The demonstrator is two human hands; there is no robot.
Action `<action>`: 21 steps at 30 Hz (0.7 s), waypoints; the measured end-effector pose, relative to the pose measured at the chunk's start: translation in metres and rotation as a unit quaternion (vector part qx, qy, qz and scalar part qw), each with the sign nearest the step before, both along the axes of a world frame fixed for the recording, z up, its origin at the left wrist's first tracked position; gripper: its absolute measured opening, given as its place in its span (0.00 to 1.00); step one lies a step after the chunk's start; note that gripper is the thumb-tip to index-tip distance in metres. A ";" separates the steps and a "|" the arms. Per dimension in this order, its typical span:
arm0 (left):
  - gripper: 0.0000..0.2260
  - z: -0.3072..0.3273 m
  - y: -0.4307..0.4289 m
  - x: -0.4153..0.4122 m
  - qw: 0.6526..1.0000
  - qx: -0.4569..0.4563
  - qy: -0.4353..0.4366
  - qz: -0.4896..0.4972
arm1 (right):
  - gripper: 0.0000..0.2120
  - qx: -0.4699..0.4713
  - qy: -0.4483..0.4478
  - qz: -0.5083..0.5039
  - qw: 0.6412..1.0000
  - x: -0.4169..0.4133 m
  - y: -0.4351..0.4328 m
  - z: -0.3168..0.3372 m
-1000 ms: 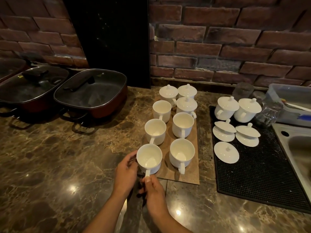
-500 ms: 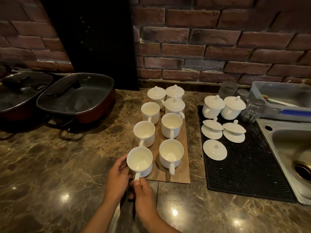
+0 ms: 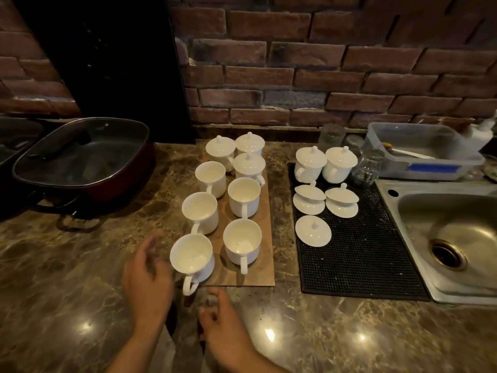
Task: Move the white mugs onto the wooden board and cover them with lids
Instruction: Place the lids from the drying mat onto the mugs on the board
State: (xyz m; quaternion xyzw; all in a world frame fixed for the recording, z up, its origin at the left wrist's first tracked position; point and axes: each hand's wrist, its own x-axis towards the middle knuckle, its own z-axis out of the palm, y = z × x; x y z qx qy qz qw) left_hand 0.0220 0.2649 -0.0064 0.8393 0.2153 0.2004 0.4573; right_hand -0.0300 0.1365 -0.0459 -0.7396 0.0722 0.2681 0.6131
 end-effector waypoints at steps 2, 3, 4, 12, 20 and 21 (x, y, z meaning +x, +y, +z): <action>0.17 0.020 -0.018 0.002 0.998 0.029 -0.054 -0.017 | 0.07 -0.007 -0.002 0.040 0.999 -0.003 -0.027 0.009; 0.17 0.030 -0.031 0.003 0.995 0.036 -0.081 -0.036 | 0.06 -0.011 -0.007 0.062 0.998 -0.002 -0.044 0.015; 0.16 0.040 -0.045 0.005 0.991 0.046 -0.108 -0.058 | 0.08 -0.018 -0.014 0.086 0.996 0.000 -0.061 0.022; 0.10 0.069 -0.174 0.047 0.936 0.144 -0.137 -0.291 | 0.09 -0.136 -0.058 0.058 0.987 0.055 -0.248 0.086; 0.15 -0.004 -0.269 0.114 0.887 0.273 0.158 -0.338 | 0.09 -0.284 -0.095 -0.101 0.949 0.158 -0.357 0.077; 0.15 -0.012 -0.272 0.116 0.877 0.300 0.176 -0.332 | 0.09 -0.301 -0.099 -0.102 0.943 0.169 -0.362 0.072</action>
